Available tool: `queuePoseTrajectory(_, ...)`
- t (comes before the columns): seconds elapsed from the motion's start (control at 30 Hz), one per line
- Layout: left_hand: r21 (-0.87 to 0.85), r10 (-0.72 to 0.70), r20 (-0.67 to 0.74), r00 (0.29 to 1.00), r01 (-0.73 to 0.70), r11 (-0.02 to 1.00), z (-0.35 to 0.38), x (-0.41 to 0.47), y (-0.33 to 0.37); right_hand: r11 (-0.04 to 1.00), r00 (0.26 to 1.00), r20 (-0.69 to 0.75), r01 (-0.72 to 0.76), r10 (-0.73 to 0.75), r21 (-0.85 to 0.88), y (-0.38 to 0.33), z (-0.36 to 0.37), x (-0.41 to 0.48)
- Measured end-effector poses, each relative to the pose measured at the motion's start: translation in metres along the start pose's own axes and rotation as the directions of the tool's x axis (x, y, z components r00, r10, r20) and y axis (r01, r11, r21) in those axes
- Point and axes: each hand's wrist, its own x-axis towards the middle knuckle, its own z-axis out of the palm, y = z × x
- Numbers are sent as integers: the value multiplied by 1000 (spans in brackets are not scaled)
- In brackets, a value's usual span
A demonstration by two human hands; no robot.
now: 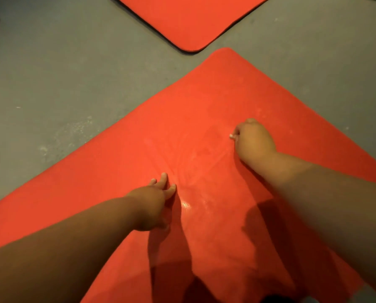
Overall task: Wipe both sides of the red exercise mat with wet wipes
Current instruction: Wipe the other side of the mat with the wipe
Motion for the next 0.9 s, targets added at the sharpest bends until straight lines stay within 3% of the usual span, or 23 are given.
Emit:
queuePoseTrajectory(0.1,-32,-39,-7,999,39,999,1,-1,14,973,962,149,232,-231,9,-30,8,-39)
queuePoseTrajectory(0.17,-67,-77,-15,997,75,995,4,-1,21,859,822,250,495,-512,132,-59,12,-91)
queuePoseTrajectory(0.23,-87,-98,-35,995,95,992,9,-2,23,744,669,331,633,-665,214,-68,11,-109)
queuePoseTrajectory(0.27,-96,-97,-43,994,93,991,12,-3,23,747,680,311,628,-664,218,-65,11,-101)
queuePoseTrajectory(0.3,-109,-96,-43,994,91,990,14,-4,25,805,752,285,556,-594,208,-59,13,-86)
queuePoseTrajectory(0.37,-117,-96,-30,995,92,989,17,-6,28,939,926,192,291,-324,181,-41,15,-45)
queuePoseTrajectory(0.4,-110,-96,-23,995,93,990,16,-7,28,975,979,123,141,-163,170,-32,12,-24)
queuePoseTrajectory(0.47,-99,-86,-18,996,83,992,13,-8,28,981,993,63,-110,101,162,-18,7,11)
queuePoseTrajectory(0.53,-119,-80,-13,997,78,990,12,-8,27,967,976,59,-215,209,134,-19,2,27)
queuePoseTrajectory(0.6,-143,-81,-17,997,78,987,14,-8,26,983,993,37,-120,115,138,-38,5,21)
queuePoseTrajectory(0.67,-170,-75,-34,997,68,983,17,-10,25,972,981,122,127,-153,197,-71,18,-6)
queuePoseTrajectory(0.73,-199,-64,-57,996,52,979,19,-10,23,886,852,260,401,-454,231,-91,27,-43)
queuePoseTrajectory(0.77,-203,-60,-71,996,44,978,20,-10,19,847,807,266,475,-527,237,-89,28,-47)
queuePoseTrajectory(0.83,-204,-55,-93,994,35,978,23,-11,14,898,895,160,376,-415,229,-69,20,-29)
queuePoseTrajectory(0.9,-212,-60,-99,993,38,977,26,-10,14,977,993,33,103,-111,185,-35,8,7)
